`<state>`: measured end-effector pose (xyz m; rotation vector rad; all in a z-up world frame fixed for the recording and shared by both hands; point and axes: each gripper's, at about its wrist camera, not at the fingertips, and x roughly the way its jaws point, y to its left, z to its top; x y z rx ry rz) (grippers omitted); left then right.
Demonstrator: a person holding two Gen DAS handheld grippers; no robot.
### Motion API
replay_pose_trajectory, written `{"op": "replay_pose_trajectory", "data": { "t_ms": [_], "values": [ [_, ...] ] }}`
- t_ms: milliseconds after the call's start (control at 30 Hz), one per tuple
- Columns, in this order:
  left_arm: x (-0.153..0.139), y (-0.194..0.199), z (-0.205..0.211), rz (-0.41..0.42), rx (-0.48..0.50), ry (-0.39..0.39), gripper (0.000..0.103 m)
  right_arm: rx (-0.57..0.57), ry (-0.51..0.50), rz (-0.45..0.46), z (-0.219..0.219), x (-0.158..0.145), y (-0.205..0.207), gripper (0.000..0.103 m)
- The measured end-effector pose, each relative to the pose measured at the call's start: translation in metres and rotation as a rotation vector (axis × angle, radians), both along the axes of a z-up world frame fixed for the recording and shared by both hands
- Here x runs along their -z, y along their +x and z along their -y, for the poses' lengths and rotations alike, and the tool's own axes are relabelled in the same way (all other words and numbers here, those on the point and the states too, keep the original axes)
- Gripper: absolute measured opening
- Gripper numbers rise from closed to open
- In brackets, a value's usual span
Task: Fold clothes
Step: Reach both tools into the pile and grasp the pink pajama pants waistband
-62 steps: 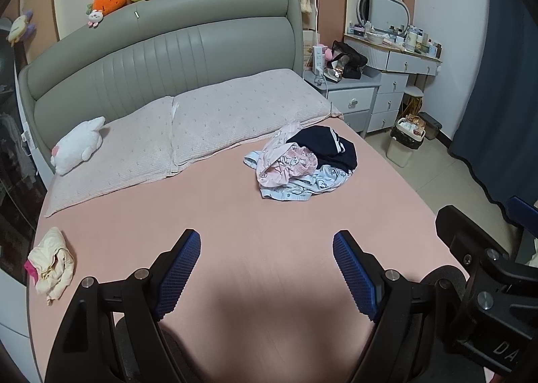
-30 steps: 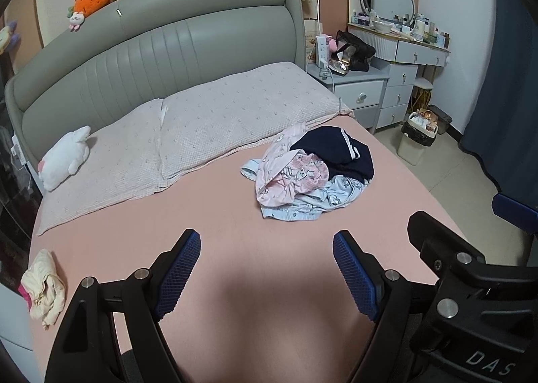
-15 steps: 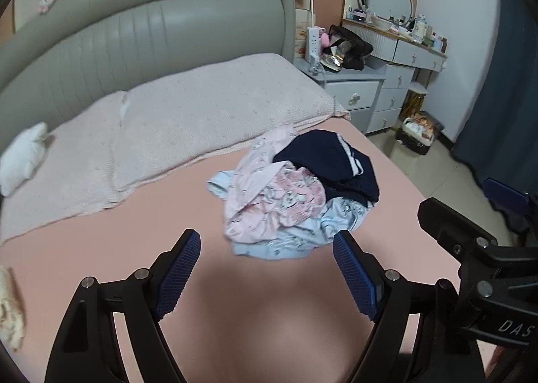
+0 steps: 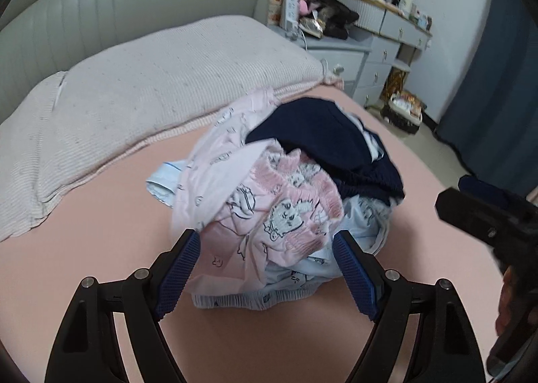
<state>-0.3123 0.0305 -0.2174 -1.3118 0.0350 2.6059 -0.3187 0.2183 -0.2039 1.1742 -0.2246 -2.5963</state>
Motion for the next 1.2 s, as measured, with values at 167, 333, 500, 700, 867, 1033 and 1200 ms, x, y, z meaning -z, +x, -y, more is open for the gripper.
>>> {"op": "replay_pose_trajectory", "data": {
  "t_ms": [167,333,500,700,867,1033,1200],
  "values": [
    [0.028,-0.013,-0.018,0.014,0.049,-0.066,0.081,0.058,-0.119,0.071,-0.022,0.026,-0.009,0.103],
    [0.053,-0.028,-0.029,0.049,0.051,-0.159,0.081,0.069,-0.169,0.116,-0.036,0.042,-0.01,0.103],
    [0.055,-0.024,-0.021,0.015,0.048,-0.125,0.079,0.038,-0.272,0.158,-0.043,0.056,-0.015,0.103],
    [0.039,-0.014,-0.018,-0.073,0.04,-0.144,0.018,-0.005,-0.402,0.212,-0.029,0.068,-0.036,0.103],
    [0.029,-0.014,-0.001,-0.08,0.021,-0.08,0.012,-0.052,-0.584,0.32,-0.009,0.08,-0.065,0.103],
    [0.017,-0.01,0.02,-0.078,0.004,0.018,0.009,-0.033,-0.78,0.452,0.005,0.098,-0.091,0.102],
    [0.011,-0.009,0.021,-0.09,0.028,0.041,0.009,0.054,-0.683,0.523,0.02,0.111,-0.109,0.092]
  ]
}}
